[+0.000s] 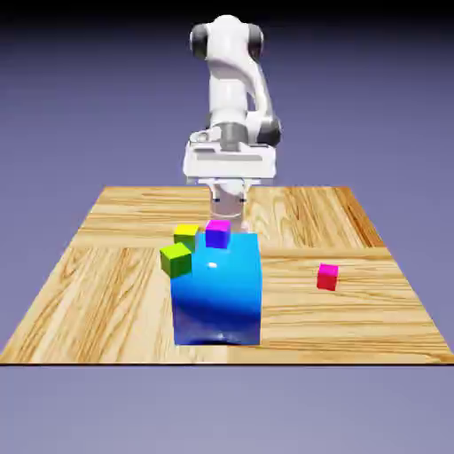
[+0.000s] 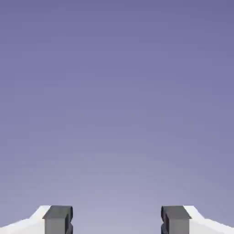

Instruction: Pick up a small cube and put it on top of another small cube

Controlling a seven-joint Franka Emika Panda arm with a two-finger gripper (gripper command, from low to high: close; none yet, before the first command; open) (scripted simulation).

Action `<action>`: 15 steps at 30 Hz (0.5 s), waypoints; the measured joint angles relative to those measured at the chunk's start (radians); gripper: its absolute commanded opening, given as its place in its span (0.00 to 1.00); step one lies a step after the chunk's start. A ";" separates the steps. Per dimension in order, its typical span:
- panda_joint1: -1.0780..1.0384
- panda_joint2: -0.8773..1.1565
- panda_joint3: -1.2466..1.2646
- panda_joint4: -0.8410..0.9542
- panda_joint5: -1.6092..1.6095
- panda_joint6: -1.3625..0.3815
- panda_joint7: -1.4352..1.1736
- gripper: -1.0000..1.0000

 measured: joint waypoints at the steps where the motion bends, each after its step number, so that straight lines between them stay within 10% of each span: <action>1: 0.004 0.030 0.025 0.026 0.013 -0.043 -0.020 0.50; 15: 0.221 0.537 0.196 0.247 0.372 -0.572 0.234 0.50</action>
